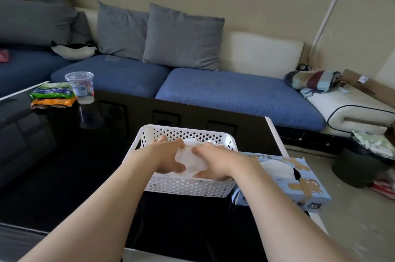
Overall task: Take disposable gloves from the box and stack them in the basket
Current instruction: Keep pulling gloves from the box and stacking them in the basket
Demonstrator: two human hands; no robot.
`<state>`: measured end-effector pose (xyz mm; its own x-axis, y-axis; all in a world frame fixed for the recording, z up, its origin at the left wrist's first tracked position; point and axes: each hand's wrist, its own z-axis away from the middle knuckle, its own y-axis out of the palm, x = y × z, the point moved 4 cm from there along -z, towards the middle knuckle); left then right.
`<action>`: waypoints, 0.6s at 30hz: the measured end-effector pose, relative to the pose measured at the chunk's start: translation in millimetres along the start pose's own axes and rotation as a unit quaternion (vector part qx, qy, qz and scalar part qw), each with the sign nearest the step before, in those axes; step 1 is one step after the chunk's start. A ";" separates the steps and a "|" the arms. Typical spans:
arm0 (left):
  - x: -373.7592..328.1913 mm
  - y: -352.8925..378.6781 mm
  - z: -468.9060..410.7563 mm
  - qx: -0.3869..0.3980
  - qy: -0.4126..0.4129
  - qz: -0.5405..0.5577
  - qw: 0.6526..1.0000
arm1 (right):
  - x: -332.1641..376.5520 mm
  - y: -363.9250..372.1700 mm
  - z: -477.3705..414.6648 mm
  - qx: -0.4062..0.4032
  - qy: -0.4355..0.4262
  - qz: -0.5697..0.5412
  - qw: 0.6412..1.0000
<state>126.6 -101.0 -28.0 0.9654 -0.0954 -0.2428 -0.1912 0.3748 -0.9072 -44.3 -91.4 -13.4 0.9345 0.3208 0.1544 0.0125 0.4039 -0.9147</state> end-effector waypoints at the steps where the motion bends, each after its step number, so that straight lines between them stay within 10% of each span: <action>1: -1.9 -2.0 0.7 -0.008 0.004 0.000 1.000 | 0.2 -2.2 2.6 -0.014 -0.001 -0.010 1.000; 13: -64.4 -23.4 9.0 -0.227 0.134 0.045 0.964 | -51.7 -48.8 76.5 -0.316 0.118 -0.143 0.930; 18: -100.3 -13.7 7.7 -0.216 0.211 0.059 0.952 | -92.7 -40.6 104.9 -0.233 0.292 -0.029 0.927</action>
<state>33.8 -89.5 11.4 0.7927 -0.4721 -0.3857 -0.4369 0.0013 -0.8995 -168.7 -47.6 48.6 0.9590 -0.2638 0.1039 0.0934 -0.0520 -0.9943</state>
